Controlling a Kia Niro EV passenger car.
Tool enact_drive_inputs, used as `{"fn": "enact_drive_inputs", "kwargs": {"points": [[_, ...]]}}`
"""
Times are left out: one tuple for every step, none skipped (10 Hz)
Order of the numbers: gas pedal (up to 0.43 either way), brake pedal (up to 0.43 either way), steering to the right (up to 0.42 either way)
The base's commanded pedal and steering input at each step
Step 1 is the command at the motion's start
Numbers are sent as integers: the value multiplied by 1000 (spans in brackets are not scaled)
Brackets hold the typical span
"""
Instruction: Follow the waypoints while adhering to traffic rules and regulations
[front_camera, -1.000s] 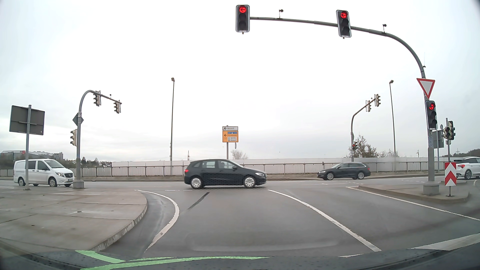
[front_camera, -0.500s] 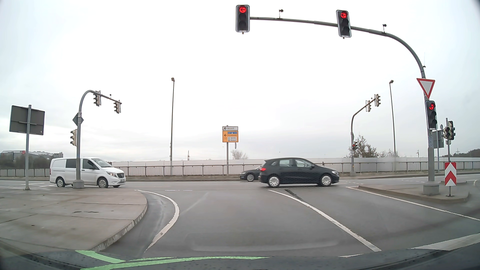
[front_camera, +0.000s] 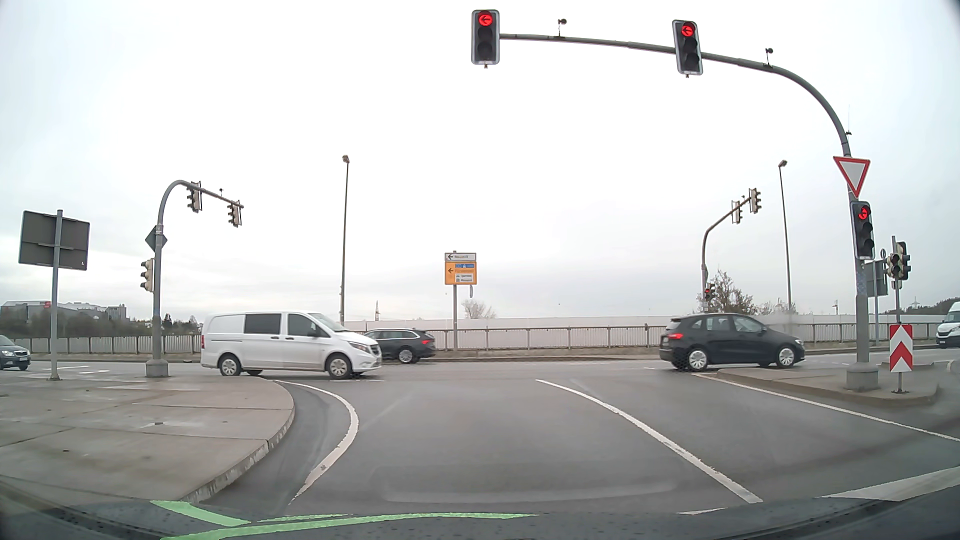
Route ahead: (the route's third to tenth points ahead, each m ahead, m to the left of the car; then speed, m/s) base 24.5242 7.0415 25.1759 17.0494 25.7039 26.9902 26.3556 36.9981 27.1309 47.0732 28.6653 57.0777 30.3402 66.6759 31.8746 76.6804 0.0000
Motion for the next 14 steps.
{"fn": "enact_drive_inputs", "kwargs": {"points": [[0, 390, -14], [0, 390, -14], [0, 390, -14], [0, 390, -14], [0, 390, -14], [0, 390, -14], [0, 390, -14], [0, 390, -14], [0, 390, -14], [0, 390, -14], [0, 390, -14], [0, 390, -14], [0, 390, -14], [0, 390, -14]]}}
